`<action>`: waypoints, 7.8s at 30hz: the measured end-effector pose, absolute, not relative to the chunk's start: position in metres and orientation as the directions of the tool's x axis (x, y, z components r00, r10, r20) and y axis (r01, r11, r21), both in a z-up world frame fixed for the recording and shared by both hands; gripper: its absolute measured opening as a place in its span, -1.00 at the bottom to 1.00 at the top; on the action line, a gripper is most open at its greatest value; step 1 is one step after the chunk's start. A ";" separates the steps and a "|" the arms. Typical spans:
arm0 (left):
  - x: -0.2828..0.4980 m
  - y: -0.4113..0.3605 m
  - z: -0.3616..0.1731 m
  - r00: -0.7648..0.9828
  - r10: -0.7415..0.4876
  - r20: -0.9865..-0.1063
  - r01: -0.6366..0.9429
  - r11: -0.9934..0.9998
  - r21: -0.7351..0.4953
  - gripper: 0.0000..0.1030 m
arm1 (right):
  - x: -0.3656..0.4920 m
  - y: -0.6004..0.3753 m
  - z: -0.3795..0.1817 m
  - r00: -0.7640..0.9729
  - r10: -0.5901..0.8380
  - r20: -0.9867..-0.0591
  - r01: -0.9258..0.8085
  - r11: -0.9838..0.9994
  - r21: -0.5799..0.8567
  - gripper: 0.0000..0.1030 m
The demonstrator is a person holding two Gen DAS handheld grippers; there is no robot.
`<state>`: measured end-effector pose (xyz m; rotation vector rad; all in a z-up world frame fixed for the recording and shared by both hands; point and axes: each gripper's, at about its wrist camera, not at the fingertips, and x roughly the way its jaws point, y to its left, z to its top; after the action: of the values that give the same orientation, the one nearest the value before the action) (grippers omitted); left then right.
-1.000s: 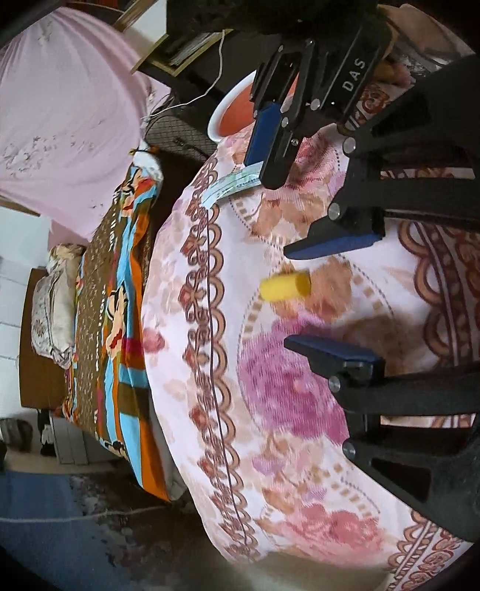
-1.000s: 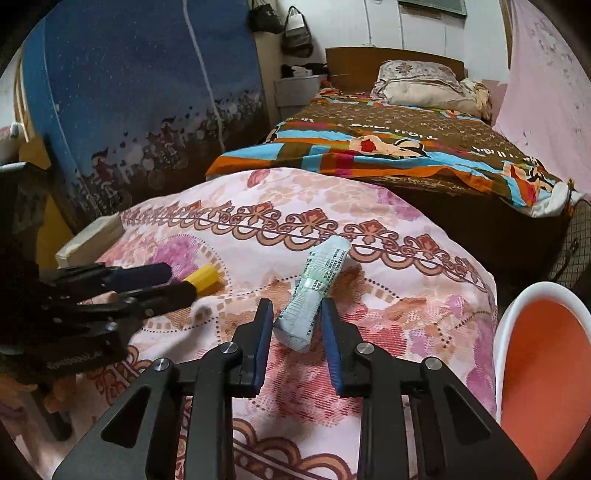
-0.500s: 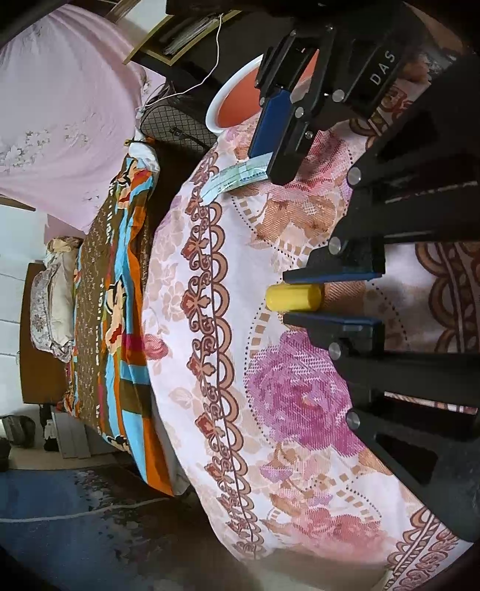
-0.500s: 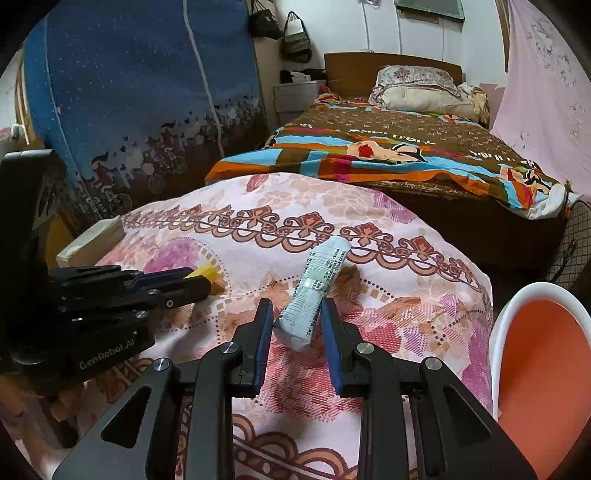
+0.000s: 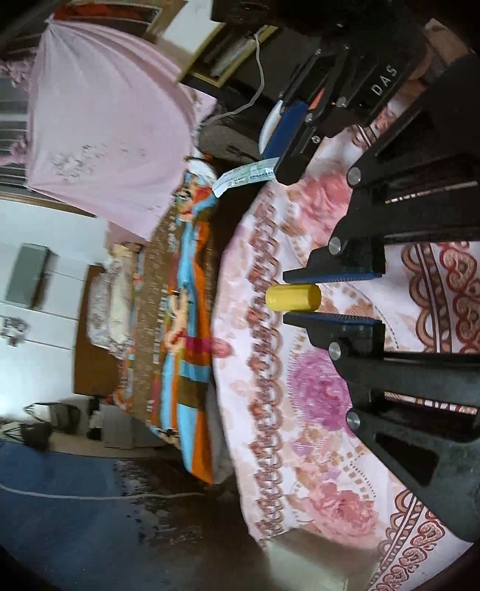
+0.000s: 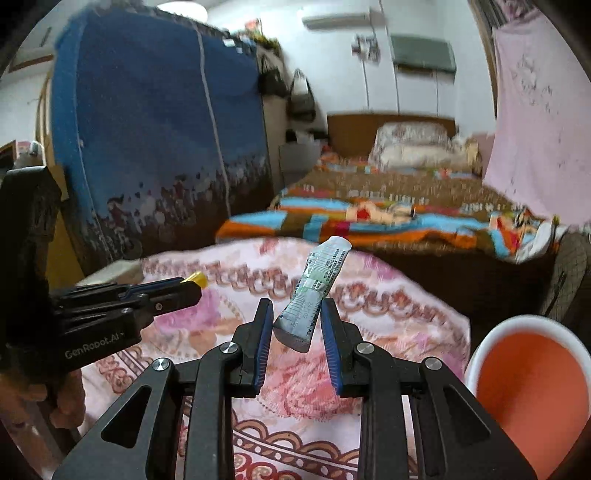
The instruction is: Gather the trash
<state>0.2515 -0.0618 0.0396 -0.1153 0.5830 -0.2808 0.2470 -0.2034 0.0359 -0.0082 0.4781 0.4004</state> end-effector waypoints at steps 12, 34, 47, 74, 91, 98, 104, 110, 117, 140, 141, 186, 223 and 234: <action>0.209 -0.089 0.088 0.921 -0.277 -0.276 0.278 0.960 -0.034 -1.00 | 0.202 -0.230 0.071 0.921 0.369 -0.127 -0.368 0.929 0.036 -0.53; 0.187 -0.155 0.113 0.904 -0.399 -0.152 0.414 0.906 0.090 -1.00 | 0.175 -0.312 0.097 0.985 0.163 0.055 -0.168 0.979 0.116 -0.52; 0.188 -0.198 0.112 0.835 -0.518 -0.186 0.535 0.843 0.052 -1.00 | 0.177 -0.343 0.092 0.998 0.058 0.015 -0.060 0.980 0.191 -0.49; 0.238 -0.254 0.069 0.678 -0.598 -0.428 0.619 0.778 -0.107 -1.00 | 0.193 -0.387 0.075 0.981 -0.084 -0.177 0.136 0.941 0.309 -0.48; 0.248 -0.270 0.054 0.567 -0.637 -0.521 0.646 0.737 -0.198 -0.99 | 0.200 -0.399 0.063 0.957 -0.109 -0.267 0.199 0.920 0.338 -0.25; 0.250 -0.266 0.053 0.571 -0.632 -0.523 0.633 0.745 -0.210 -0.86 | 0.199 -0.400 0.063 0.957 -0.108 -0.268 0.198 0.921 0.336 -0.20; 0.252 -0.260 0.053 0.583 -0.619 -0.527 0.615 0.759 -0.211 -0.76 | 0.200 -0.400 0.063 0.957 -0.108 -0.270 0.199 0.920 0.338 -0.14; 0.254 -0.247 0.055 0.604 -0.595 -0.530 0.585 0.783 -0.212 -0.58 | 0.200 -0.401 0.062 0.956 -0.109 -0.274 0.201 0.921 0.335 -0.09; 0.253 -0.225 0.064 0.652 -0.560 -0.511 0.535 0.817 -0.213 -0.33 | 0.200 -0.392 0.058 0.953 -0.111 -0.281 0.201 0.927 0.316 0.01; 0.213 -0.131 0.074 0.875 -0.291 -0.388 0.247 0.956 -0.161 0.78 | 0.185 -0.350 0.075 0.974 -0.107 -0.198 0.150 0.964 0.219 1.00; 0.210 -0.128 0.073 0.881 -0.280 -0.382 0.235 0.959 -0.160 0.78 | 0.182 -0.348 0.075 0.976 -0.106 -0.193 0.146 0.966 0.212 1.00; 0.082 -0.034 0.054 0.956 -0.075 -0.283 0.043 0.992 -0.119 0.78 | 0.064 -0.255 0.072 0.998 -0.034 -0.053 0.037 0.998 0.053 1.00; 0.017 0.007 0.022 0.978 0.005 -0.211 -0.013 0.999 -0.033 0.78 | 0.005 -0.185 0.030 0.998 -0.004 -0.066 0.003 1.000 -0.011 1.00; 0.010 0.012 0.007 0.978 0.015 -0.206 -0.023 0.999 -0.040 0.78 | 0.007 -0.179 0.015 0.997 -0.008 -0.081 0.006 1.000 -0.019 1.00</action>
<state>0.0101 0.0117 0.0069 -0.0428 0.2071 0.0192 0.0068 -0.1785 0.0150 -0.0188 0.0816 -0.0072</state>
